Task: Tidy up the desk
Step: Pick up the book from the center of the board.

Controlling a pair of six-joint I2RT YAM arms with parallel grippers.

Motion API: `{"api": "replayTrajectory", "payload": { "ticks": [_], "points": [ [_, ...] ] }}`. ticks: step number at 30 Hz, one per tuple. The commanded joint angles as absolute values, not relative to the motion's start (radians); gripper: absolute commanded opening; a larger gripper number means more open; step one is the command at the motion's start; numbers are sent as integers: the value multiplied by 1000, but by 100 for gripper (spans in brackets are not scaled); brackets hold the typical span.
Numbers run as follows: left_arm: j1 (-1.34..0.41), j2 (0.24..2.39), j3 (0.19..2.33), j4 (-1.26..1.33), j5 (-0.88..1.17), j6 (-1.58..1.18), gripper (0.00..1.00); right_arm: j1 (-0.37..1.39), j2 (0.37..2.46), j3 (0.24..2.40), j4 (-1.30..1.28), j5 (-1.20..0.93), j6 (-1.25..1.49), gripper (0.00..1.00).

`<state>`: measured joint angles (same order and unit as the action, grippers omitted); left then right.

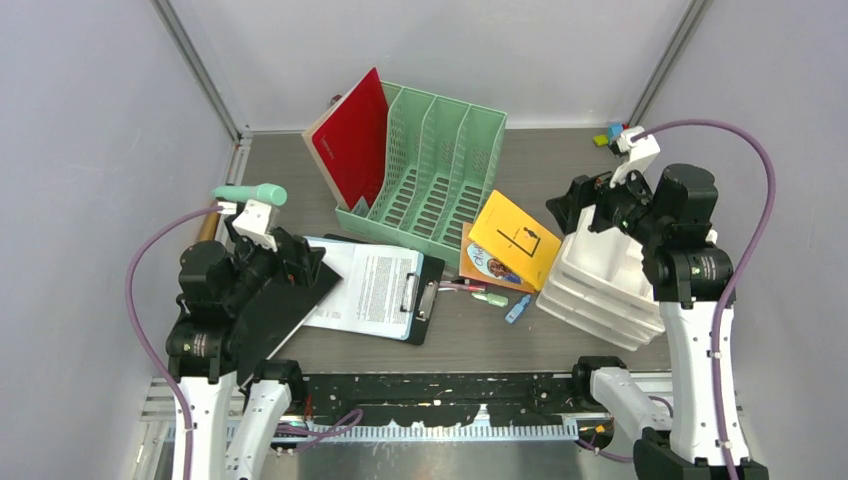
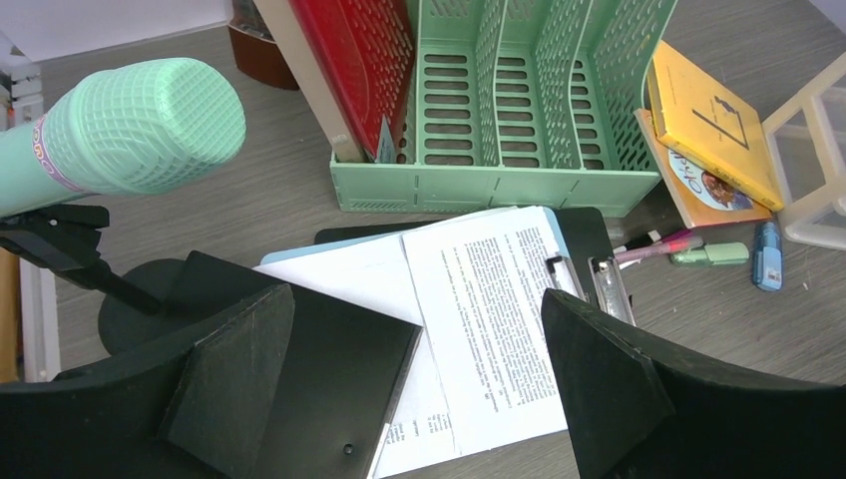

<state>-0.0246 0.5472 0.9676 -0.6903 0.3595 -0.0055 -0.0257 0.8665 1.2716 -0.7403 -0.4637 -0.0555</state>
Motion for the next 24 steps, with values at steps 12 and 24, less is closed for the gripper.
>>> {"api": "replayTrajectory", "payload": {
  "ticks": [12,24],
  "points": [
    [-21,571,923,-642,364,29,99,481,1056,1316,-713,24,-301,95],
    [-21,579,890,-615,379,15,99,723,1229,1135,-578,233,-355,88]
  ]
}}
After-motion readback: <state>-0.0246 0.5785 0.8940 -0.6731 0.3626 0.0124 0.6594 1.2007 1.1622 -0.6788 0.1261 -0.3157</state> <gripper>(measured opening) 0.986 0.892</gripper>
